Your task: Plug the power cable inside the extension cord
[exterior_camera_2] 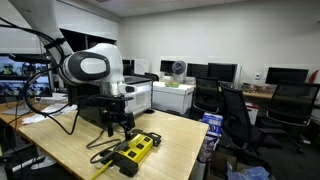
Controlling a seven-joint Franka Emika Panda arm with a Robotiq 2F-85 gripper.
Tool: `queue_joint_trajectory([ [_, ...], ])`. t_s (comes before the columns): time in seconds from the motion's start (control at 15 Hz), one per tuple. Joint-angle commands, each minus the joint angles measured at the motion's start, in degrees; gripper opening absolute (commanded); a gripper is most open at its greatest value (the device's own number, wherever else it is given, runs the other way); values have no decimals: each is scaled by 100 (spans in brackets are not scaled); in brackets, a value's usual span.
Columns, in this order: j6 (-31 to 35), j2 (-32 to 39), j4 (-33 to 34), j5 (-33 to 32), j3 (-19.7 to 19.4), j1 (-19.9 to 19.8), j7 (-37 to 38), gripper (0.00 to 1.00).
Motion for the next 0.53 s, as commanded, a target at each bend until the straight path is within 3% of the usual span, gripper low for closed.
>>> queue_joint_trajectory([
  [0.0,674,-28,-371,-138,-90,-76,105,100],
  [0.47,1634,532,-334,-326,-328,-9,264,99],
])
